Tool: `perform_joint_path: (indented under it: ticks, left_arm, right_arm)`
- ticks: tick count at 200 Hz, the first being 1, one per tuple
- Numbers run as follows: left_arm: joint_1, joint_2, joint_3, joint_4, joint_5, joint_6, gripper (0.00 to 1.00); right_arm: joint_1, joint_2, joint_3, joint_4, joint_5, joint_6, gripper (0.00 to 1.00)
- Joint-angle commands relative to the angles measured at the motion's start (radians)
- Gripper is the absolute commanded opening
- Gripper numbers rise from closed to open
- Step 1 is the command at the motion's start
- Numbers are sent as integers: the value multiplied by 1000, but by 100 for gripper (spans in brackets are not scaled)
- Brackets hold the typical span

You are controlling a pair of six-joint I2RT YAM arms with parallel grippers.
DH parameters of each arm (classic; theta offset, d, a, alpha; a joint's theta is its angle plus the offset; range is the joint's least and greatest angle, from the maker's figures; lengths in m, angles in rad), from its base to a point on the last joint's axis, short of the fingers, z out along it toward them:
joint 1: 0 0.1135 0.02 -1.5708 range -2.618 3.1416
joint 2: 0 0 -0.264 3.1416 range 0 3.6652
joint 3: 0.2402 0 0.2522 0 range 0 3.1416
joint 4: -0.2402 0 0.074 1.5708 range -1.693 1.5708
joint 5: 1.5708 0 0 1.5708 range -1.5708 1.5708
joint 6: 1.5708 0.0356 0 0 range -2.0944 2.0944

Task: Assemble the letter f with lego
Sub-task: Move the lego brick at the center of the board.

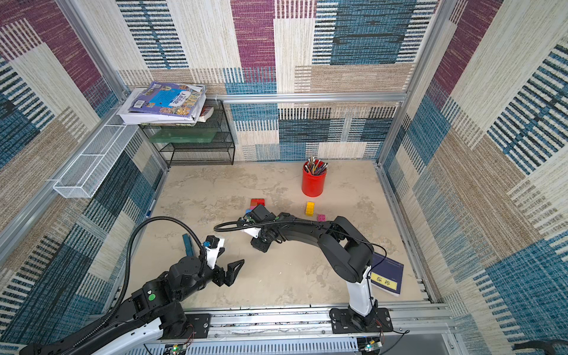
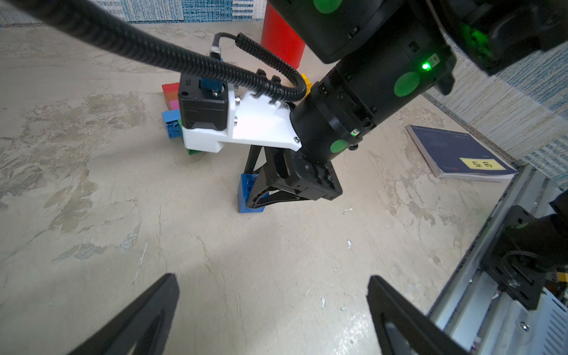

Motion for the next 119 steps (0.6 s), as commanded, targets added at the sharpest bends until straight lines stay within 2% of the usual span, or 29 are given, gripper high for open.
perform_joint_path:
  ticks: [1,36,77,119]
  left_arm:
    - [1,-2,-4,-16,-9,-16,99]
    - [1,-2,-3,-17,-9,-16,99]
    - [1,-7,-2,-22,-8,-16,99]
    - [1,-19,-3,-27,-10,-23,99]
  right_arm:
    - [0,0,14,-10,2,-1,38]
    - [-2,-21,13,-6,-8,5,44]
    - [-9,-23,23,-25,-7,9,44]
    - [-70,-112,-21,22,9,75,45]
